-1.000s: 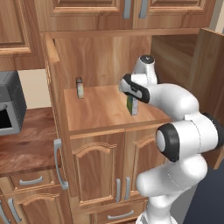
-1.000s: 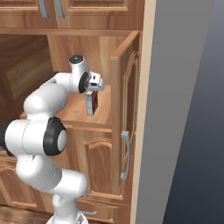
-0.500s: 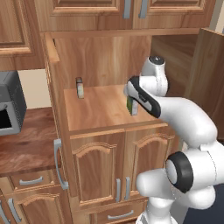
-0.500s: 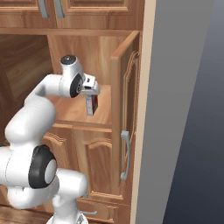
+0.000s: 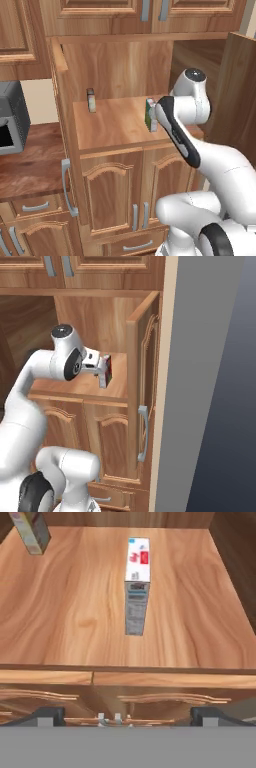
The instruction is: Pick the cereal and honey bottle from the counter and place them in the cabinets closest to them.
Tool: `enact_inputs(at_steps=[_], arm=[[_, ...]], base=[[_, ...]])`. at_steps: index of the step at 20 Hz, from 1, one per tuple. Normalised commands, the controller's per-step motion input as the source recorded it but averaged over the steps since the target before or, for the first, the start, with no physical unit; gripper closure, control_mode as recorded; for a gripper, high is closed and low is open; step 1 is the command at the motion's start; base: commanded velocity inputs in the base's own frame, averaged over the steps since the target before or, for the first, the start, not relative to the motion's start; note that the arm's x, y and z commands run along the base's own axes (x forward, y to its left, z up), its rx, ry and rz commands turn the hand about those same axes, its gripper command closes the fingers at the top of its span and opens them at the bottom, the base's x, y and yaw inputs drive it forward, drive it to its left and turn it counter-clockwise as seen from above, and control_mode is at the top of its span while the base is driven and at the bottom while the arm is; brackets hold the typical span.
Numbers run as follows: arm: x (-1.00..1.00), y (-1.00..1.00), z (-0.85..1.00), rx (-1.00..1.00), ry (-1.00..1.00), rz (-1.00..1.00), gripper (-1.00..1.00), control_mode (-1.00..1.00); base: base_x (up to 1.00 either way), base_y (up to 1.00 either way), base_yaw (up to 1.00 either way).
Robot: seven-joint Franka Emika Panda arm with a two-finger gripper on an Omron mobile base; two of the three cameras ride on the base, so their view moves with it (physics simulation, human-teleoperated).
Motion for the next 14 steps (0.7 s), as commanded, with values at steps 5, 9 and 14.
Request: enact_inputs(at_steps=[5,9,14], arm=[[-0.99,0.01,-0.03,-0.03,-0.09,0.00,-1.00,-1.00],[-0.98,0.00,-0.15,-0.07,-0.14,0.00,-1.00,-1.00],[-1.00,0.00,-0.06,-0.04,-0.14,0.00,-1.00,-1.00]], base=[[0.00,0.00,0.00],[0.00,0.00,0.00],[0.00,0.00,0.00]])
